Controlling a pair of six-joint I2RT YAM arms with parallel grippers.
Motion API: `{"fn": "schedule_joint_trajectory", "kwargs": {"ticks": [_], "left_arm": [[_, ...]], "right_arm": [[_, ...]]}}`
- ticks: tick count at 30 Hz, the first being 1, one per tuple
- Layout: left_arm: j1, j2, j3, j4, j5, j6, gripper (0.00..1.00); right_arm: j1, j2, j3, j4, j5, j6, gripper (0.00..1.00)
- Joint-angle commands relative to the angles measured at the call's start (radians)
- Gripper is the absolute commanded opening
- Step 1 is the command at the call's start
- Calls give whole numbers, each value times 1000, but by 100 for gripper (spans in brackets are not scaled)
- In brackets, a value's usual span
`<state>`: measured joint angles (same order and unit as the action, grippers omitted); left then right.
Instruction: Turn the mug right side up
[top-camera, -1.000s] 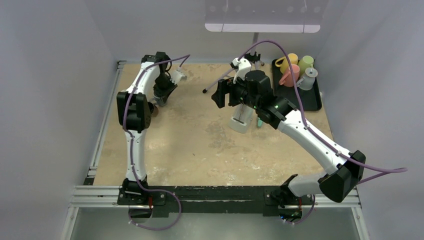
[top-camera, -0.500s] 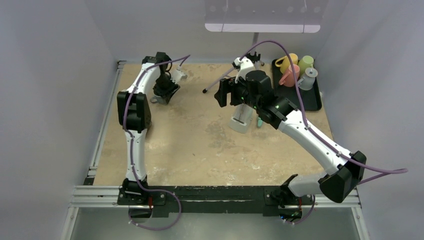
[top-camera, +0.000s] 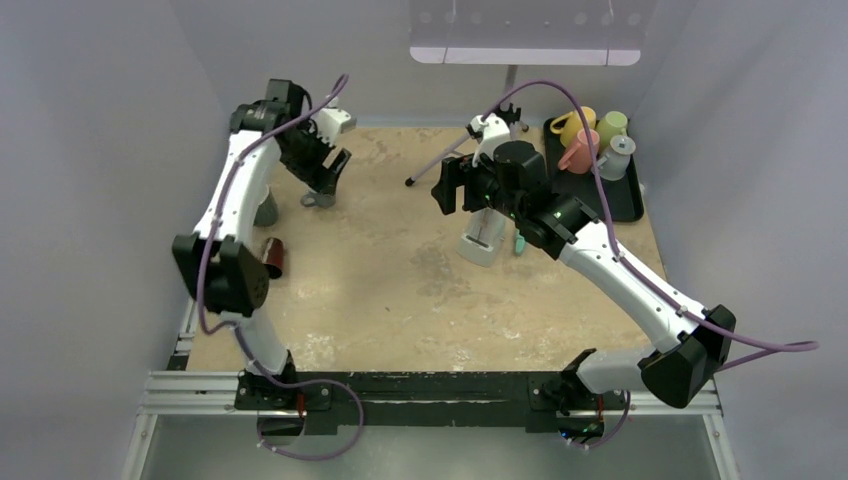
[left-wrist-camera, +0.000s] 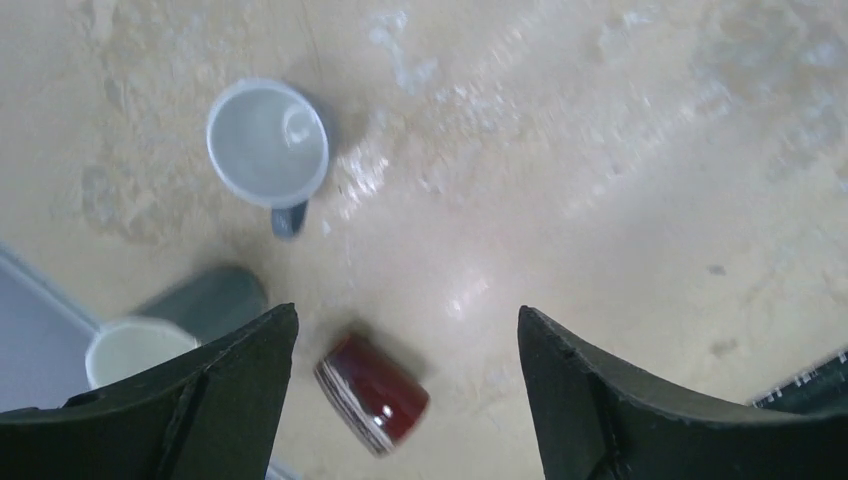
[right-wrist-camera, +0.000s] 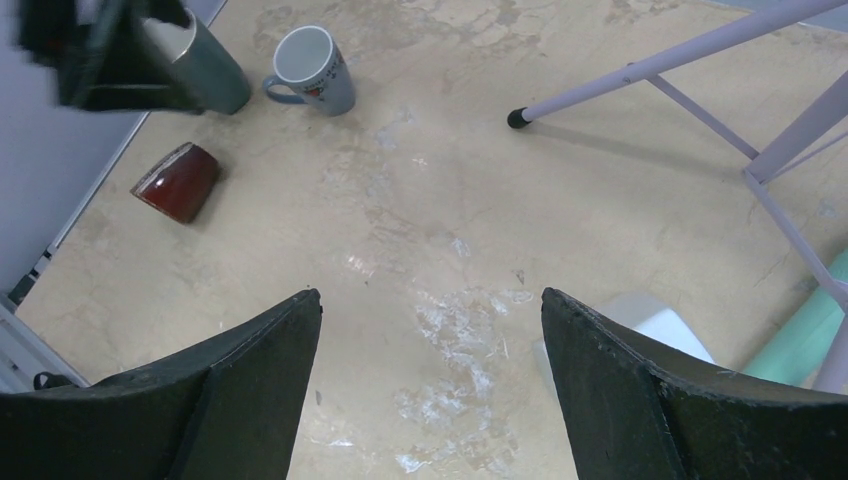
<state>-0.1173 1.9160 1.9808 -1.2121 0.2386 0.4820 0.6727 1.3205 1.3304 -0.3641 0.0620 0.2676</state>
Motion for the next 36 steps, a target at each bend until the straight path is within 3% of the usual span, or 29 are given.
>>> {"fn": "schedule_joint_trajectory", "kwargs": {"ticks": [1, 7, 12, 15, 20, 24, 28, 32, 34, 36], "left_arm": [[31, -280, -252, -45, 37, 136, 83], [101, -585, -765, 92, -179, 546, 84], [116, -653, -946, 243, -323, 755, 83], [154, -673, -1033, 421, -323, 870, 75], [175, -678, -1236, 748, -278, 1058, 76], [176, -614, -1269, 794, -296, 1134, 76], [179, -525, -1243, 916, -336, 1133, 74], [185, -459, -1216, 935, -339, 1124, 70], [186, -438, -1215, 923, -330, 1123, 63], [186, -430, -1206, 884, -312, 1111, 45]], "right_arm": [[-3, -39, 3, -1, 23, -22, 85], [-3, -34, 22, -15, 12, -38, 84], [-3, -66, -35, 32, -5, -15, 84], [-4, -88, -56, 28, -16, -14, 84], [-3, -90, -20, -17, -4, -17, 84], [-3, -113, -39, 4, 24, -6, 84], [-3, -139, -58, 4, 11, 2, 84], [-3, -160, -66, -10, 1, 1, 84], [-2, -171, -71, -9, -2, 1, 84], [-3, -181, -74, -7, -4, 0, 84]]}}
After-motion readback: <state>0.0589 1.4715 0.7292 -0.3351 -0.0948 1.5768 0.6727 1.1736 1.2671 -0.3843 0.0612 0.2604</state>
